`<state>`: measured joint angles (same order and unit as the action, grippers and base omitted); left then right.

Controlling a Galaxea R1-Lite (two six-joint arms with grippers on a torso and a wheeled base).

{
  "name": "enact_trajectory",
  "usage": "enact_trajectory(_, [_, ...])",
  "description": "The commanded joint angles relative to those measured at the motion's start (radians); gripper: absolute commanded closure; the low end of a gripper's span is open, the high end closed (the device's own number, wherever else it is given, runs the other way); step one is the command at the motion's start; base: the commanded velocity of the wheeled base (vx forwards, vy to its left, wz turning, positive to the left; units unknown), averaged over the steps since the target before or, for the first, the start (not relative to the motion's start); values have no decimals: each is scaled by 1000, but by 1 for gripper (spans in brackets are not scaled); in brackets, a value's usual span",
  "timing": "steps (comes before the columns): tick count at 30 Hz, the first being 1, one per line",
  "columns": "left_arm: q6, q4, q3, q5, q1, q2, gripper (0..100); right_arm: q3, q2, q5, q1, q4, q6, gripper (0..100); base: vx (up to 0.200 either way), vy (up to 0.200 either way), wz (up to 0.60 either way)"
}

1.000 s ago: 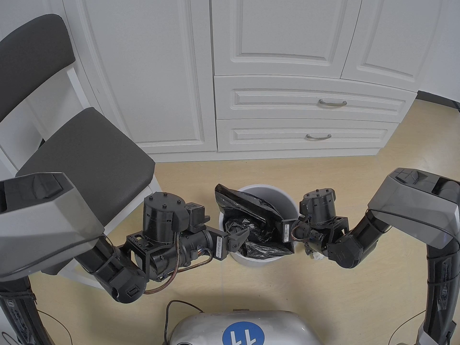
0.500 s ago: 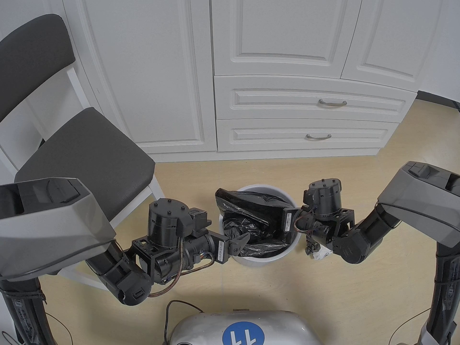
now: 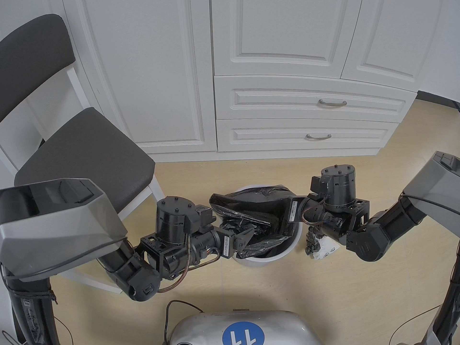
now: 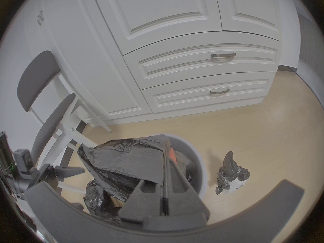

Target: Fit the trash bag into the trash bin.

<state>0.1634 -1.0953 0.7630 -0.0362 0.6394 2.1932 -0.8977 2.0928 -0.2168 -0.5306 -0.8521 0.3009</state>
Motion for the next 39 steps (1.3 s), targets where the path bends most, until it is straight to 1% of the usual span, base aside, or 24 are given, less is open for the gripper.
enact_trajectory(1, [18,-9,105,10,2,100,0,31,-17,1,-20,-5,-6,100,0,0,0])
enact_trajectory(4, [82,0,153,13,13,115,0,36,-25,2,-26,-7,-6,100,0,0,0])
enact_trajectory(5, [82,0,153,13,13,115,0,36,-25,2,-26,-7,-6,100,0,0,0])
enact_trajectory(6, [125,6,174,18,16,119,0,36,-26,2,-29,-5,-6,100,0,0,0])
enact_trajectory(8, [146,22,185,18,16,125,0,37,-26,2,-34,-7,-6,100,0,0,0])
enact_trajectory(11, [153,66,194,18,16,125,0,40,-26,2,-42,-8,-6,100,0,0,0])
enact_trajectory(17, [165,77,210,25,19,126,0,51,-37,1,-61,-13,-6,100,0,0,0])
enact_trajectory(21, [196,77,228,42,20,125,0,69,-45,1,-75,-15,-8,100,0,0,0])
enact_trajectory(22, [220,78,236,55,20,119,0,82,-59,1,-81,-15,-12,100,0,0,0])
enact_trajectory(24, [228,92,237,56,20,111,0,88,-63,1,-92,-15,-12,100,0,0,0])
enact_trajectory(29, [231,167,253,68,40,100,0,100,-76,-3,-129,-15,-9,100,0,0,0])
enact_trajectory(30, [238,222,279,105,48,102,0,108,-80,-7,-141,-16,-9,100,0,0,0])
enact_trajectory(31, [245,255,300,125,49,105,0,108,-82,-7,-146,-16,-9,100,0,0,0])
enact_trajectory(34, [269,331,348,163,49,109,0,115,-92,-9,-152,-16,-9,100,0,0,0])
enact_trajectory(37, [301,367,372,165,49,109,0,120,-96,-9,-154,-16,-9,100,0,0,0])
enact_trajectory(39, [303,365,374,167,49,109,0,121,-96,-9,-154,-16,-9,100,0,0,0])
